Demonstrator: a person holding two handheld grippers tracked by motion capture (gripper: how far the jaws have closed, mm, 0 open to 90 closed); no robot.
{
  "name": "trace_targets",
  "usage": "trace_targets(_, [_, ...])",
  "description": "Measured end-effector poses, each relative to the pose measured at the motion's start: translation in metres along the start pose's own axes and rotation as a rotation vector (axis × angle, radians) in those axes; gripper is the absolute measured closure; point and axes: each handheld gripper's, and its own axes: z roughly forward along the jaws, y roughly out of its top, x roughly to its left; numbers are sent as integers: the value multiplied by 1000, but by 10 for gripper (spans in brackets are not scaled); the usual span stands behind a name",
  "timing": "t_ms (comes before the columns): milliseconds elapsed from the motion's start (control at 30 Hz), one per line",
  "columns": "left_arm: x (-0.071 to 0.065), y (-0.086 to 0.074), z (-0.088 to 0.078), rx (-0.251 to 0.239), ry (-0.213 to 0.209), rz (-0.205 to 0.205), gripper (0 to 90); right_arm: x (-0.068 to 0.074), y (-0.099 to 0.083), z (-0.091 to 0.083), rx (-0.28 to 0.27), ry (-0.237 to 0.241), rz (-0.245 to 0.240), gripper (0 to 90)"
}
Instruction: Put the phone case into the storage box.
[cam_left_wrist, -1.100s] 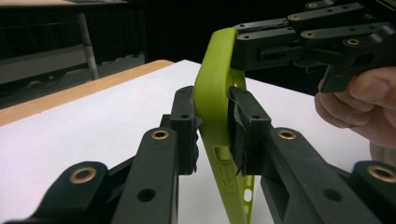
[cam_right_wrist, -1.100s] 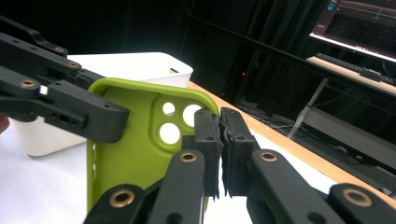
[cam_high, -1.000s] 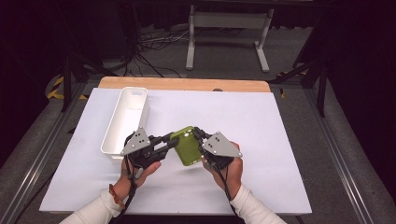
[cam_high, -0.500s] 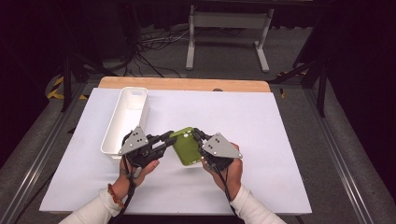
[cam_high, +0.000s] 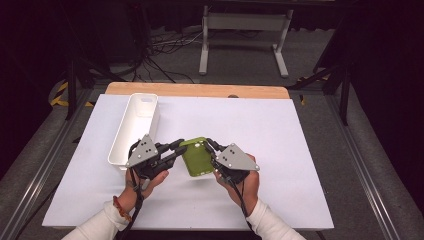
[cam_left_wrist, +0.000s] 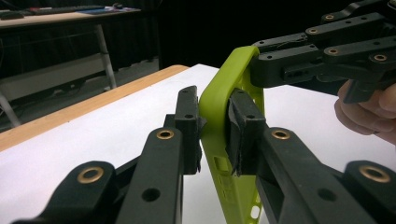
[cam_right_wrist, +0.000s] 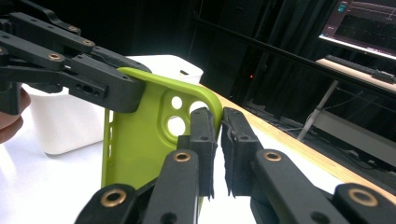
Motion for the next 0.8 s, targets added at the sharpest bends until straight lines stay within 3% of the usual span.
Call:
trace_targets(233, [-1,2,-1,18,1,29,770,-1,0,-1,-1,15,-7,825])
trace_targets(600, [2,4,-7,18,5,65,771,-9,-4,-12,-14,31,-4,681])
trace_targets(800, [3,5,-9,20,1,71,770,-12,-12,-17,-17,67,-16,571])
